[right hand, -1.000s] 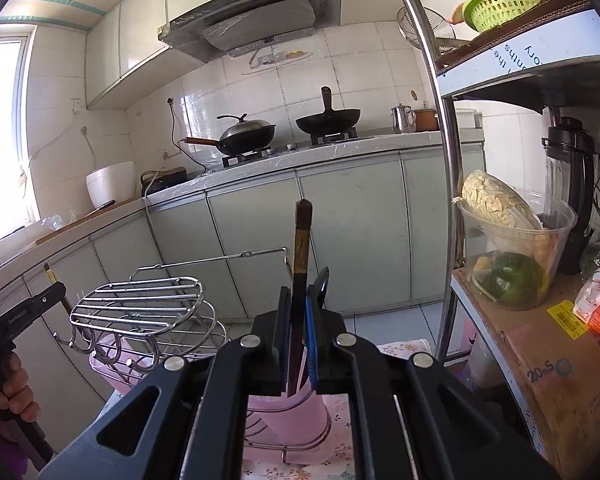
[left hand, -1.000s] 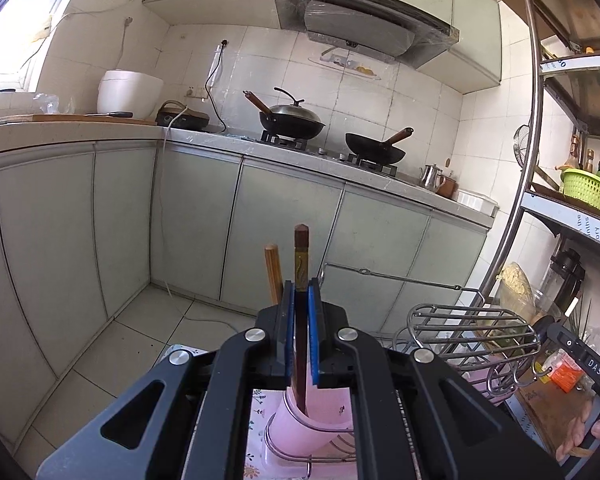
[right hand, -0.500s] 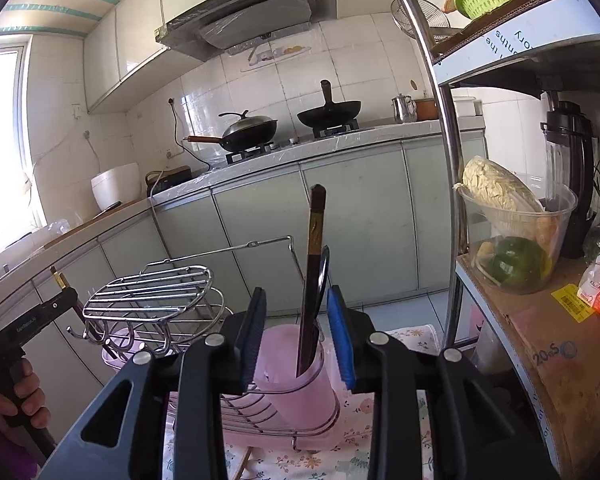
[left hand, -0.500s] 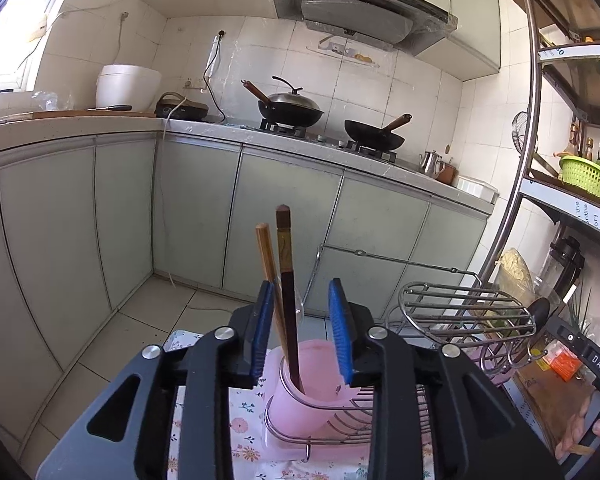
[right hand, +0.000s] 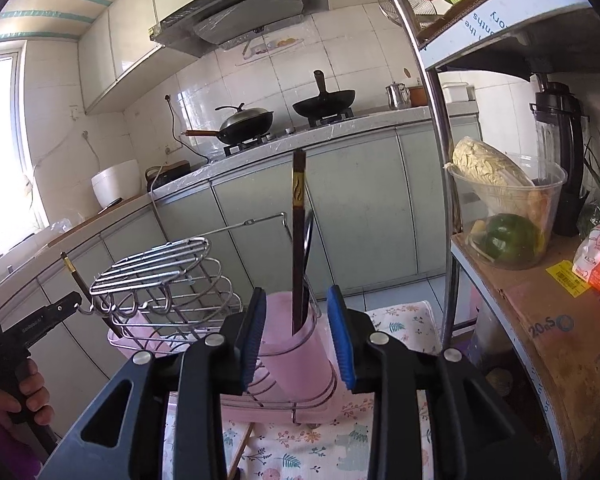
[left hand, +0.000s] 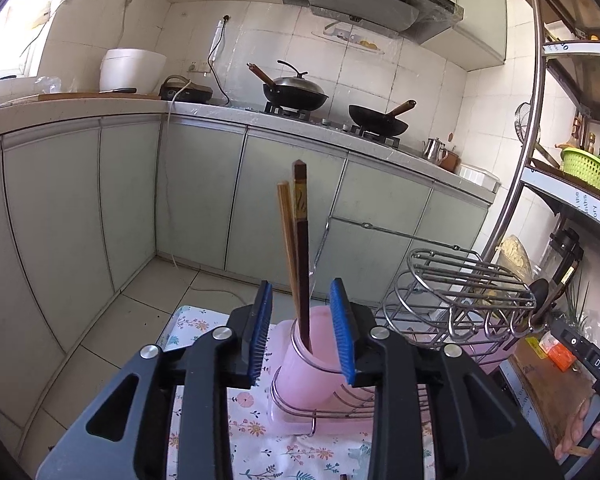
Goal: Organize utensils
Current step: 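Lower both tools toward the remaining chopsticks in front of the holder, then grasp a dark chopstick with left tool while right tool grasps a wooden chopstick, then lift both chopsticks up toward the pink cups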
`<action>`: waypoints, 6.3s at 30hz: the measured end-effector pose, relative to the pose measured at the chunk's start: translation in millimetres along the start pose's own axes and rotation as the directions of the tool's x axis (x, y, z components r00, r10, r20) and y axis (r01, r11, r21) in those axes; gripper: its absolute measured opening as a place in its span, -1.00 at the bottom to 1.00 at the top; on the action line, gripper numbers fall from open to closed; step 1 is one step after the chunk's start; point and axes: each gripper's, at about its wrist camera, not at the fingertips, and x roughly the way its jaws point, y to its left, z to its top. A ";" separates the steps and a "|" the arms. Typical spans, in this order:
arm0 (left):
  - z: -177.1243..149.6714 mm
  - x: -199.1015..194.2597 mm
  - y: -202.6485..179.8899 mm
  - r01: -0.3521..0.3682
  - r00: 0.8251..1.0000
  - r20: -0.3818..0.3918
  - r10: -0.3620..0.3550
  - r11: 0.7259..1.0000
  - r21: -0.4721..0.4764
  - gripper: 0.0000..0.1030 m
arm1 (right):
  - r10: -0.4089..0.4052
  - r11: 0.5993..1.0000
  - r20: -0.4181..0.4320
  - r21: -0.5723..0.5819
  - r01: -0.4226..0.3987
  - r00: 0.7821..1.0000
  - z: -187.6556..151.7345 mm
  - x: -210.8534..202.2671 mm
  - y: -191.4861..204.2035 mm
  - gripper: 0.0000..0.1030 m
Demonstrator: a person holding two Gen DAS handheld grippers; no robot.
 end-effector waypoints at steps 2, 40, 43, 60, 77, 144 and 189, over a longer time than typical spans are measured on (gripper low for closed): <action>-5.1 -0.8 4.3 -0.003 1.000 -0.016 0.003 1.000 -0.006 -0.42 | -0.003 1.000 -0.023 0.009 0.004 1.000 -6.8 0.0 -2.9 -0.40; -108.0 47.1 12.3 0.116 0.813 -0.570 -0.121 0.992 -0.045 -0.43 | 0.174 0.980 -0.524 0.176 -0.094 0.834 -107.5 70.3 1.5 -0.40; -113.9 55.0 9.2 0.153 0.760 -0.624 -0.180 0.983 -0.098 -0.44 | 0.221 0.967 -0.544 0.227 -0.111 0.810 -112.6 74.1 0.0 -0.41; -144.7 106.6 -34.6 0.121 0.566 -0.810 -0.152 0.988 -0.101 -0.75 | 0.252 0.959 -0.583 0.259 -0.117 0.773 -129.3 85.4 7.3 -0.44; -148.5 109.6 -28.2 0.055 0.593 -0.802 -0.077 0.997 -0.055 -0.88 | 0.316 0.939 -0.619 0.314 -0.143 0.719 -134.3 109.3 20.6 -0.44; -76.6 24.6 7.6 0.183 0.811 -0.561 -0.163 0.983 -0.022 -0.88 | 0.209 0.972 -0.502 0.011 -0.235 0.839 -72.4 45.6 43.2 -0.87; 102.2 -45.6 -18.4 0.187 0.981 0.045 -0.188 0.982 0.018 -0.88 | 0.059 0.972 0.174 -0.233 -0.017 0.983 93.7 -11.4 66.4 -0.87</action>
